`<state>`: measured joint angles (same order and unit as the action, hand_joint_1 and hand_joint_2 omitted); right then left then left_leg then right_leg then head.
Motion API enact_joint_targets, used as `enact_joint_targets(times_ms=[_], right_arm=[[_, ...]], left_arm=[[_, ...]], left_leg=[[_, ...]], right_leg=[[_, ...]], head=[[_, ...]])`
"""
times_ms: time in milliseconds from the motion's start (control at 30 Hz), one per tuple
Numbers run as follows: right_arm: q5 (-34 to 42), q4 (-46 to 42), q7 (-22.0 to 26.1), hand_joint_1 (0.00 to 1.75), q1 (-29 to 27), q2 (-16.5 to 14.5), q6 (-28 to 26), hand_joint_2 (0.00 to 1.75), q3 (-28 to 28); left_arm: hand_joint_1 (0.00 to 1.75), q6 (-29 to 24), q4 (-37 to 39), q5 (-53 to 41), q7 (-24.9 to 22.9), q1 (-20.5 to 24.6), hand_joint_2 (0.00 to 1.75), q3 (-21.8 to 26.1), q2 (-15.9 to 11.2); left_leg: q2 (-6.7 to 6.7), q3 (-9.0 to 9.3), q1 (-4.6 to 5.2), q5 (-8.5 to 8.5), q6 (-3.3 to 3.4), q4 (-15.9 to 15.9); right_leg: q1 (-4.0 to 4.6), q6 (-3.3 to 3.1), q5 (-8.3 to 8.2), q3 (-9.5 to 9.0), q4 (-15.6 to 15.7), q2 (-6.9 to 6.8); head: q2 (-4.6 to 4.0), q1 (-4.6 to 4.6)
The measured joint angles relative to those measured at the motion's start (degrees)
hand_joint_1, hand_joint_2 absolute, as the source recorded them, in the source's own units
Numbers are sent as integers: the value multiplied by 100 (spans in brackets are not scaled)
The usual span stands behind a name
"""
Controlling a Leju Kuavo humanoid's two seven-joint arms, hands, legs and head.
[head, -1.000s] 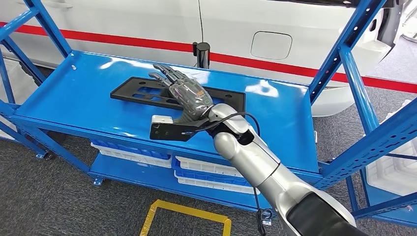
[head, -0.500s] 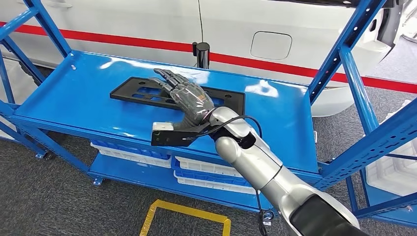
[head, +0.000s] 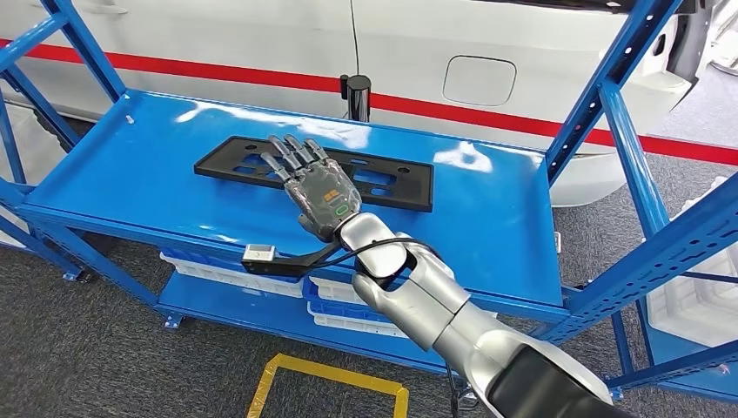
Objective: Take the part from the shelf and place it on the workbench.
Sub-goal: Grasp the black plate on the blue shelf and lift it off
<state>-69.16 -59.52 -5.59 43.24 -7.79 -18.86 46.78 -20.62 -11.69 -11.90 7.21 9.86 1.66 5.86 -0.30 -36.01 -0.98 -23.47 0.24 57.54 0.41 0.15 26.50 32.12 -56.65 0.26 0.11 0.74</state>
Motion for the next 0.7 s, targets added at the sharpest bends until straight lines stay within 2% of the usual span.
enact_joint_targets(times_ms=[300, 533, 700], right_arm=[[-687, 1124, -281, 0, 278, -464, 19, 175, -248], [-983, 1701, -559, 0, 418, -573, 64, 175, -592], [-1036, 1908, -586, 0, 465, -597, 72, 175, -763]], left_arm=[[0, -9, 0, -128, -49, 1, 0, -1, 19], [0, 5, 0, -199, -92, 10, 0, 0, 46], [0, 7, 0, -204, -96, 13, 0, 0, 50]], left_leg=[[0, 0, -1, 0, 0, 0], [-1, 0, 0, 0, 0, 0], [-1, 0, -1, 0, 0, 1]], right_leg=[[0, -1, 1, 1, 0, -1], [0, -1, 0, 0, 0, -1], [0, -1, 0, 1, 0, 0]], head=[[0, 0], [0, 1], [0, 0]])
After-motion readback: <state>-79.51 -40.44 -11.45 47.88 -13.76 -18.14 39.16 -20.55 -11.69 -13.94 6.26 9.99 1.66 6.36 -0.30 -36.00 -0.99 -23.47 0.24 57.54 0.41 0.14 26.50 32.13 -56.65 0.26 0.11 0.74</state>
